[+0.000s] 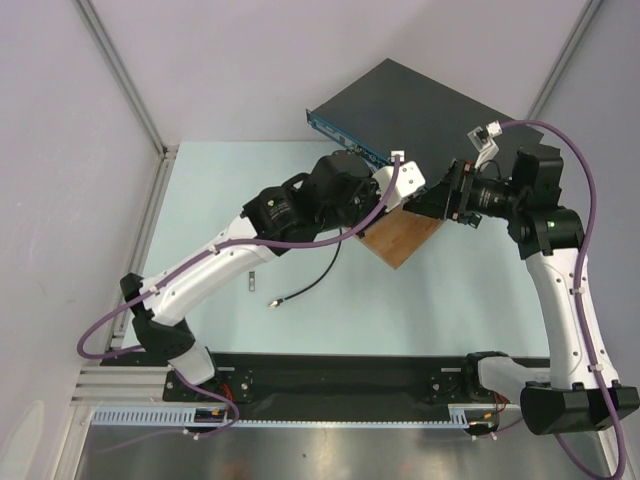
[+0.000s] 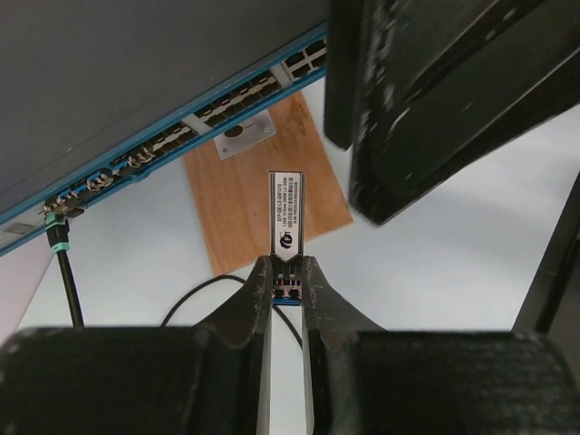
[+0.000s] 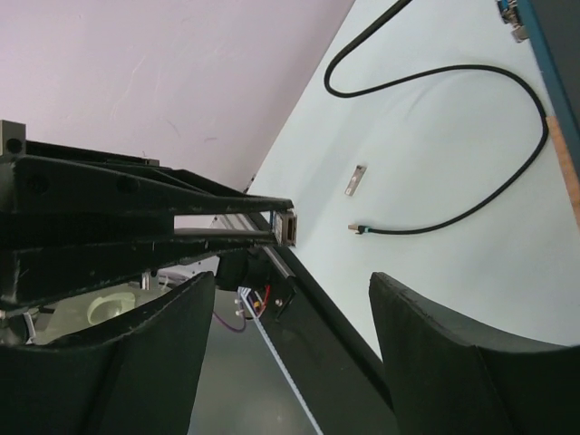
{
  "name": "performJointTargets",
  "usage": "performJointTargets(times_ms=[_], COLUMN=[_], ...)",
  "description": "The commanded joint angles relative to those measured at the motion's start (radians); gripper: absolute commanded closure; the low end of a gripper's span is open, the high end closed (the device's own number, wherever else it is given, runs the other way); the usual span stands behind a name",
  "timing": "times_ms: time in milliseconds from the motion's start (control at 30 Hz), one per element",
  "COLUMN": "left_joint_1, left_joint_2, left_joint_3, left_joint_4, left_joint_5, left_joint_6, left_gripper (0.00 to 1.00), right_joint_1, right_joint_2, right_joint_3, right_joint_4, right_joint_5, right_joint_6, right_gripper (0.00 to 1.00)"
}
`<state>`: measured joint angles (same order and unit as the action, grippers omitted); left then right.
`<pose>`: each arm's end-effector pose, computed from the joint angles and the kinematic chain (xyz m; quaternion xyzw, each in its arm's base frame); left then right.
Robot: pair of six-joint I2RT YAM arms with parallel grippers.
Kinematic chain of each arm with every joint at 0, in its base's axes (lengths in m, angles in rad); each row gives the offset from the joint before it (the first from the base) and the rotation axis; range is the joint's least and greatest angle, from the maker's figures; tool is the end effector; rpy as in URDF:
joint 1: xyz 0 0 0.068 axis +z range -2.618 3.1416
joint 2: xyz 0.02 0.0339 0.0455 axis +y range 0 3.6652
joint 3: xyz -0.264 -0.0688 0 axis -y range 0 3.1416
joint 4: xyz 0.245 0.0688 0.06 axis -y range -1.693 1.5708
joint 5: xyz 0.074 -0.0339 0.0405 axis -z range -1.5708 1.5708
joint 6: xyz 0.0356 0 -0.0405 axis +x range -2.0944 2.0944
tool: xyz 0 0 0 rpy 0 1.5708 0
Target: Insert the plug into the switch port
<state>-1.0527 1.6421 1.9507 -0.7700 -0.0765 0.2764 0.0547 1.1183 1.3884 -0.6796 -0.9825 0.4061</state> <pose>0.1767 -0.3045 0.4597 0.5080 0.6811 -0.1691 0.4995 0.2088 0.0411 0.4368 -0.1259 0.7711 0.4945 0.3808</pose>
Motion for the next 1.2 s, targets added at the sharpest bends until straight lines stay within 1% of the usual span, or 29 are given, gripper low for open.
performJointTargets(times_ms=[0,133,233,267,333,433,467,500,533,633,667,733,767,800,833,867,900,933,967,1000,1033,1067,1133,1167], left_joint_1=[-0.029,-0.039,-0.047,-0.053,-0.056,-0.063,-0.063,-0.063,-0.063,-0.063,-0.063,-0.059,-0.058,-0.055,-0.049,-0.021,-0.001,0.054,0.084,0.114,0.141,0.193,0.247,0.314], left_joint_2=[-0.022,-0.019,-0.019,-0.019,-0.022,-0.022,-0.021,-0.019,-0.019,-0.019,-0.021,-0.033,-0.041,-0.05,-0.074,-0.086,-0.1,-0.123,-0.137,-0.149,-0.163,-0.194,-0.231,-0.251], left_joint_3=[0.034,0.037,0.042,0.043,0.043,0.047,0.05,0.054,0.057,0.059,0.059,0.056,0.051,0.041,0.03,0.024,0.025,0.027,0.028,0.033,0.031,0.028,-0.004,-0.025], left_joint_4=[0.044,0.043,0.041,0.043,0.041,0.038,0.037,0.037,0.037,0.037,0.037,0.037,0.038,0.043,0.049,0.052,0.046,0.041,0.04,0.031,0.026,0.025,0.023,0.028], left_joint_5=[-0.023,-0.025,-0.023,-0.023,-0.02,-0.016,-0.017,-0.017,-0.016,-0.011,-0.009,-0.011,-0.019,-0.023,-0.026,-0.02,0.025,0.055,0.069,0.143,0.153,0.158,0.176,0.194], left_joint_6=[-0.022,-0.017,-0.017,-0.017,-0.011,-0.013,-0.014,-0.019,-0.019,-0.029,-0.034,-0.048,-0.052,-0.055,-0.063,-0.074,-0.11,-0.138,-0.175,-0.189,-0.195,-0.207,-0.233,-0.265], left_gripper=[1.0,1.0,1.0,1.0,1.0,1.0,1.0,1.0,1.0,1.0,0.97,0.86,0.7,0.61,0.5,0.34,0.25,0.03,0.0,0.0,0.0,0.0,0.0,0.0], right_joint_1=[0.04,0.059,0.066,0.066,0.071,0.077,0.079,0.082,0.085,0.086,0.086,0.086,0.086,0.085,0.077,0.071,0.068,0.057,0.051,0.045,0.039,0.036,0.027,0.024], right_joint_2=[0.0,0.003,0.006,0.008,0.011,0.012,0.014,0.012,0.012,0.009,0.008,0.005,0.005,0.005,0.005,0.006,0.005,0.006,0.008,0.012,0.014,0.014,0.017,0.02], right_joint_3=[-0.011,-0.02,-0.015,-0.015,-0.019,-0.015,-0.014,-0.012,-0.012,-0.012,-0.011,-0.006,-0.003,0.0,0.001,0.006,0.009,0.011,0.017,0.02,0.021,0.024,0.029,0.029], right_joint_4=[0.057,0.071,0.077,0.078,0.08,0.087,0.092,0.094,0.094,0.092,0.095,0.098,0.1,0.1,0.1,0.1,0.101,0.101,0.104,0.104,0.109,0.11,0.126,0.133], right_joint_5=[0.048,0.057,0.065,0.065,0.067,0.053,0.051,0.048,0.044,0.044,0.041,0.038,0.039,0.039,0.038,0.036,0.036,0.03,0.027,0.022,0.013,0.011,-0.004,-0.01], right_joint_6=[0.027,0.037,0.037,0.037,0.04,0.042,0.04,0.04,0.039,0.034,0.033,0.034,0.034,0.034,0.036,0.037,0.037,0.037,0.037,0.042,0.045,0.048,0.063,0.071], right_gripper=[0.26,0.3,0.35,0.39,0.43,0.54,0.63,0.68,0.8,1.0,1.0,1.0,1.0,1.0,1.0,1.0,1.0,1.0,1.0,1.0,1.0,1.0,1.0,1.0])
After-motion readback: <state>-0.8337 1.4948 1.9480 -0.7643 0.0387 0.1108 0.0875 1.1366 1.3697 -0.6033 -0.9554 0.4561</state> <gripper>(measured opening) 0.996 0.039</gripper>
